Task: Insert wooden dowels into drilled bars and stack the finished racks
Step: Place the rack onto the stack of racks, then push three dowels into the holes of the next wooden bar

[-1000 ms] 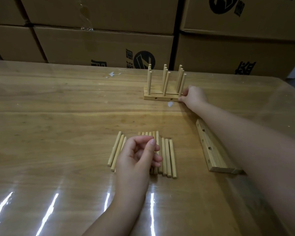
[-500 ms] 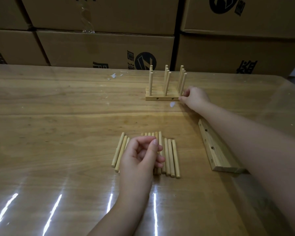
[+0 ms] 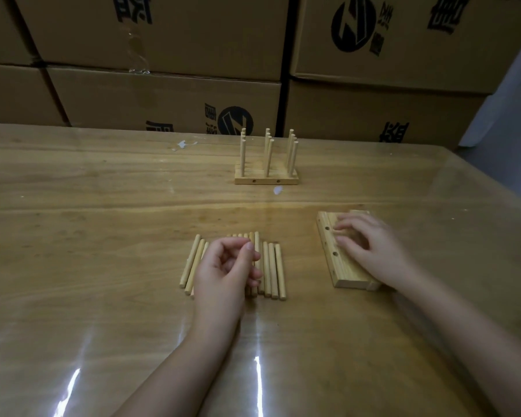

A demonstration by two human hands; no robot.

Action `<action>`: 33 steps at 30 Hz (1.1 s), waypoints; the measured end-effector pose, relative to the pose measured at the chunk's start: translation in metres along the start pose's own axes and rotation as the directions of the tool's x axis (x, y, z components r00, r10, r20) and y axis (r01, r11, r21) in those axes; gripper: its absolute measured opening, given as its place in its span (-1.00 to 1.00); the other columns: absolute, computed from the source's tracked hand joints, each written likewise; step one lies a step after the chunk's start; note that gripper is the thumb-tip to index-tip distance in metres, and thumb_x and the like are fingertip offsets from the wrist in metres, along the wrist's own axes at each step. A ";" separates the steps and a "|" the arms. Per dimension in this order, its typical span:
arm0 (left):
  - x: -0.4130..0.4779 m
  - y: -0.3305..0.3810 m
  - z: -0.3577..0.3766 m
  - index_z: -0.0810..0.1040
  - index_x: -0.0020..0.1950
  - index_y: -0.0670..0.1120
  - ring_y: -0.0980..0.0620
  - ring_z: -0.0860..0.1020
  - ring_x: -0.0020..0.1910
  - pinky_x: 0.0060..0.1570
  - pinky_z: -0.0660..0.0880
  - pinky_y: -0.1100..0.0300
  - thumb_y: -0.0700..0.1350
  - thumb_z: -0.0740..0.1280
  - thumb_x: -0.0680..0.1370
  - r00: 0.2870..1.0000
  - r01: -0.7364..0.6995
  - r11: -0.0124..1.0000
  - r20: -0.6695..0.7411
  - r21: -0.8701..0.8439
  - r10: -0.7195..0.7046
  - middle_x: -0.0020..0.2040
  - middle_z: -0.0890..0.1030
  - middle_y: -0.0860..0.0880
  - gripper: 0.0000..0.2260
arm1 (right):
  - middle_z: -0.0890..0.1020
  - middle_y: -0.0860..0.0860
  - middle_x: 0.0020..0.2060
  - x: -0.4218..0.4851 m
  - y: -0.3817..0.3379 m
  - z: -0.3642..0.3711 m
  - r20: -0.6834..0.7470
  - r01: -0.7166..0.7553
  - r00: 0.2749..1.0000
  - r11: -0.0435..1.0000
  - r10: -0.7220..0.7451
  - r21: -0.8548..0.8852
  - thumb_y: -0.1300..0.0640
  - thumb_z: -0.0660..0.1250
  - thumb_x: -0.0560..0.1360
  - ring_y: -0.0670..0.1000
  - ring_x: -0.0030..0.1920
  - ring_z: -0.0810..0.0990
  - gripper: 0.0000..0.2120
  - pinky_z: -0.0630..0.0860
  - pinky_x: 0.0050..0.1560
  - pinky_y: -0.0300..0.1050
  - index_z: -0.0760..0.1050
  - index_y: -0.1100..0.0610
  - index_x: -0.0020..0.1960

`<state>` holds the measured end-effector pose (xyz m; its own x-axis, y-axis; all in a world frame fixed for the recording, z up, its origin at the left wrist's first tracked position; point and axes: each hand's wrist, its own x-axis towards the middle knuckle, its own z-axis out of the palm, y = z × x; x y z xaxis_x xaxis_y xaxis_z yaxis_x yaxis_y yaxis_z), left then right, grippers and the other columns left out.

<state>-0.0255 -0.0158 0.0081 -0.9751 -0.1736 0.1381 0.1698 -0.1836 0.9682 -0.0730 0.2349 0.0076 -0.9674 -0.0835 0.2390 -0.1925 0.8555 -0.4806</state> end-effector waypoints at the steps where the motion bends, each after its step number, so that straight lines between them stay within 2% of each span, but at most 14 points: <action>1: 0.000 0.000 0.000 0.53 -0.07 -0.17 0.16 0.53 -0.46 -0.47 0.47 0.33 -0.29 0.29 0.56 1.000 -0.001 1.000 0.002 0.002 0.001 -0.34 0.63 0.04 -0.94 | 0.42 -0.27 0.17 -0.009 0.002 -0.001 -0.047 -0.043 0.998 0.999 0.045 0.033 -0.05 0.23 0.50 -0.18 0.25 0.35 -0.78 0.29 0.26 -0.10 0.50 -0.11 0.12; 3: 0.000 -0.001 0.001 0.53 -0.09 -0.16 0.16 0.52 -0.47 -0.47 0.47 0.33 -0.30 0.28 0.56 1.000 0.001 1.000 0.003 0.004 -0.001 -0.35 0.63 0.05 -0.92 | 0.44 -0.28 0.17 -0.023 0.007 -0.002 -0.156 -0.190 0.961 0.956 0.228 0.225 -0.02 0.25 0.52 -0.20 0.20 0.37 -0.81 0.34 0.15 -0.17 0.50 -0.15 0.12; 5: 0.000 0.000 0.001 0.52 -0.09 -0.16 0.16 0.52 -0.48 -0.48 0.46 0.33 -0.31 0.28 0.56 1.000 -0.001 1.000 0.001 0.006 0.001 -0.36 0.62 0.04 -0.91 | 0.49 -0.22 0.15 -0.031 0.010 -0.004 -0.235 -0.278 0.886 0.864 0.399 0.419 0.03 0.24 0.55 -0.20 0.09 0.44 -0.83 0.37 0.00 -0.23 0.51 -0.15 0.09; 7: 0.000 -0.001 0.001 0.52 -0.09 -0.17 0.16 0.51 -0.49 -0.50 0.46 0.34 -0.31 0.28 0.56 1.000 -0.003 1.000 -0.006 0.004 0.003 -0.37 0.62 0.03 -0.92 | 0.52 -0.10 0.15 -0.036 0.013 -0.007 -0.266 -0.340 0.807 0.783 0.528 0.522 0.09 0.21 0.57 -0.16 0.03 0.47 -0.82 0.42 -0.05 -0.20 0.51 -0.10 0.11; 8: 0.000 -0.001 0.001 0.52 -0.09 -0.17 0.16 0.51 -0.49 -0.50 0.45 0.34 -0.31 0.28 0.56 1.000 -0.005 1.000 -0.009 0.002 0.005 -0.37 0.62 0.02 -0.92 | 0.51 -0.05 0.18 -0.039 0.014 -0.008 -0.266 -0.370 0.795 0.783 0.546 0.500 0.12 0.20 0.57 -0.10 0.07 0.48 -0.80 0.45 0.02 -0.13 0.51 -0.05 0.14; 11: 0.000 -0.001 0.003 0.52 -0.10 -0.17 0.16 0.51 -0.50 -0.51 0.44 0.34 -0.32 0.28 0.56 1.000 -0.012 1.000 -0.004 0.008 0.012 -0.37 0.61 0.01 -0.91 | 0.41 0.00 0.30 -0.046 0.013 -0.004 -0.228 -0.386 0.859 0.873 0.458 0.299 0.17 0.20 0.57 -0.01 0.25 0.39 -0.75 0.36 0.28 -0.01 0.48 0.09 0.23; 14: 0.000 -0.001 0.003 0.51 -0.10 -0.17 0.16 0.50 -0.50 -0.51 0.44 0.34 -0.33 0.28 0.56 1.000 -0.014 1.000 -0.004 0.006 0.014 -0.37 0.60 0.01 -0.91 | 0.39 0.02 0.33 -0.048 0.009 0.000 -0.265 -0.386 0.861 0.896 0.435 0.218 0.17 0.17 0.58 0.03 0.31 0.35 -0.75 0.29 0.31 -0.02 0.50 0.13 0.20; 17: 0.001 -0.004 0.002 0.52 -0.10 -0.17 0.16 0.50 -0.49 -0.51 0.44 0.33 -0.32 0.29 0.56 1.000 -0.017 1.000 0.006 0.016 0.017 -0.37 0.61 0.03 -0.91 | 0.40 0.00 0.32 -0.046 0.012 0.002 -0.273 -0.398 0.864 0.906 0.422 0.142 0.17 0.12 0.59 0.05 0.30 0.37 -0.73 0.30 0.34 0.10 0.48 0.11 0.24; 21: 0.000 -0.007 0.001 0.53 -0.11 -0.12 0.14 0.51 -0.47 -0.50 0.44 0.32 -0.29 0.30 0.55 0.999 -0.009 0.999 0.031 0.034 0.008 -0.35 0.61 0.05 -0.91 | 0.45 -0.02 0.29 -0.045 0.016 -0.001 -0.292 -0.401 0.836 0.880 0.465 0.255 0.25 0.11 0.59 -0.03 0.24 0.40 -0.71 0.30 0.30 -0.08 0.52 0.10 0.20; 24: 0.000 -0.008 0.001 0.54 -0.13 -0.12 0.13 0.51 -0.46 -0.50 0.44 0.31 -0.29 0.31 0.55 0.999 -0.020 0.999 0.037 0.043 0.018 -0.34 0.61 0.04 -0.90 | 0.44 0.04 0.29 -0.044 0.016 -0.003 -0.265 -0.431 0.842 0.881 0.471 0.196 0.16 0.20 0.57 0.06 0.28 0.39 -0.73 0.32 0.32 0.07 0.49 0.11 0.24; 28: -0.001 -0.009 0.000 0.55 -0.12 -0.10 0.13 0.51 -0.46 -0.49 0.44 0.31 -0.27 0.32 0.55 0.997 -0.031 0.997 0.067 0.075 0.026 -0.33 0.62 0.03 -0.91 | 0.50 0.07 0.23 -0.040 0.014 -0.008 -0.293 -0.571 0.760 0.811 0.580 0.126 -0.01 0.29 0.52 0.15 0.30 0.36 -0.57 0.22 0.34 0.17 0.37 0.08 0.35; 31: 0.000 -0.010 0.000 0.56 -0.12 -0.09 0.13 0.51 -0.46 -0.49 0.45 0.31 -0.27 0.32 0.54 0.996 -0.046 0.995 0.074 0.092 0.040 -0.32 0.62 0.03 -0.90 | 0.58 0.01 0.12 -0.038 0.015 -0.008 -0.312 -0.562 0.749 0.810 0.585 0.170 0.01 0.31 0.51 0.13 0.24 0.43 -0.56 0.18 0.33 0.15 0.35 0.07 0.35; 33: 0.000 -0.011 0.000 0.56 -0.12 -0.09 0.13 0.51 -0.46 -0.48 0.45 0.31 -0.26 0.32 0.54 0.996 -0.052 0.993 0.076 0.106 0.045 -0.32 0.62 0.03 -0.90 | 0.59 0.00 0.08 -0.039 0.017 -0.008 -0.338 -0.558 0.729 0.803 0.595 0.210 0.06 0.30 0.52 0.11 0.17 0.49 -0.60 0.24 0.30 0.14 0.36 0.06 0.33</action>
<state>-0.0279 -0.0140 -0.0028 -0.9746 -0.1072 0.1966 0.2047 -0.0710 0.9762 -0.0374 0.2565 -0.0025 -0.7648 0.6205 0.1732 0.3503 0.6262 -0.6965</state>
